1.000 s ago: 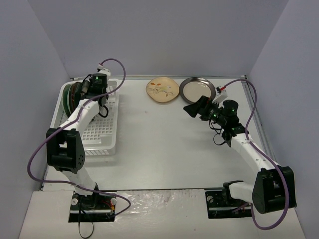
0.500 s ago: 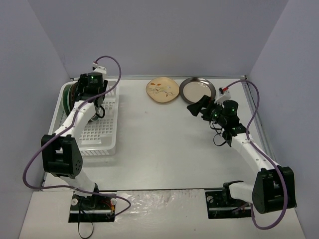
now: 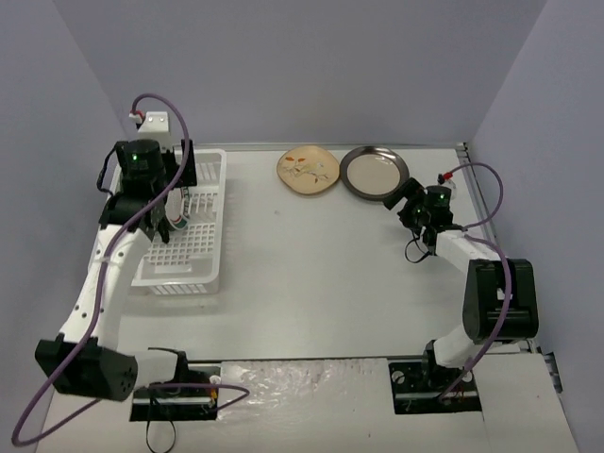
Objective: Load the plates into the dish rack
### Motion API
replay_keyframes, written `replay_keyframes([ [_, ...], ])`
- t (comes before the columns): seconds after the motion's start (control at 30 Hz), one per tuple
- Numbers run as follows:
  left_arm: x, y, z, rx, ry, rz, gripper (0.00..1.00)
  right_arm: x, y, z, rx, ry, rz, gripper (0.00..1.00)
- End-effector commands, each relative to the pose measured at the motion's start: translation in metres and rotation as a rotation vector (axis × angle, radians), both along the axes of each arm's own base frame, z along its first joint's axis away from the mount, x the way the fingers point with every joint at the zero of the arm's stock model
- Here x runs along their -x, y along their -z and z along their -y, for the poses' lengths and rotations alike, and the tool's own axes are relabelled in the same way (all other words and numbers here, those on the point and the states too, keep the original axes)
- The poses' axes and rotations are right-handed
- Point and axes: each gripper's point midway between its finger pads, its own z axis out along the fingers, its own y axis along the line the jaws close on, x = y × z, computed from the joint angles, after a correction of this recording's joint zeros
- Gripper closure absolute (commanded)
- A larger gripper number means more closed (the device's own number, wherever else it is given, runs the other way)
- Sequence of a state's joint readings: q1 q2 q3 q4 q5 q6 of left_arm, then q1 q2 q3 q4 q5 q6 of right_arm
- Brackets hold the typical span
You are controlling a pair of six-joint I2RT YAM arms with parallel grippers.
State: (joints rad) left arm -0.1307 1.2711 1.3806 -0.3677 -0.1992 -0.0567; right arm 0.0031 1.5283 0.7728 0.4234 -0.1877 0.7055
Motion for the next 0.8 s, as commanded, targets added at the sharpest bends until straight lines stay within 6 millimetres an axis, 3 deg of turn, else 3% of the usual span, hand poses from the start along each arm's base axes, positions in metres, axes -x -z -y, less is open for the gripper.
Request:
replay_keyframes([
  [0.0,0.024,0.001,0.022,0.163,0.069,0.032,0.03,-0.046,-0.017,0.029,-0.046,0.137,0.109,0.0],
  [0.1,0.038,0.002,0.024,0.19,0.081,0.064,0.03,-0.063,0.004,0.035,-0.068,0.152,0.086,0.0],
  [0.17,0.044,0.012,0.024,0.195,0.081,0.056,0.03,-0.072,0.006,0.036,-0.084,0.15,0.107,0.02],
  [0.5,0.048,0.02,0.035,0.229,0.134,0.043,0.03,-0.122,0.038,0.036,-0.197,0.165,0.121,0.16],
  [0.77,0.047,0.022,0.035,0.231,0.131,0.04,0.03,-0.139,0.073,0.029,-0.263,0.152,0.066,0.29],
])
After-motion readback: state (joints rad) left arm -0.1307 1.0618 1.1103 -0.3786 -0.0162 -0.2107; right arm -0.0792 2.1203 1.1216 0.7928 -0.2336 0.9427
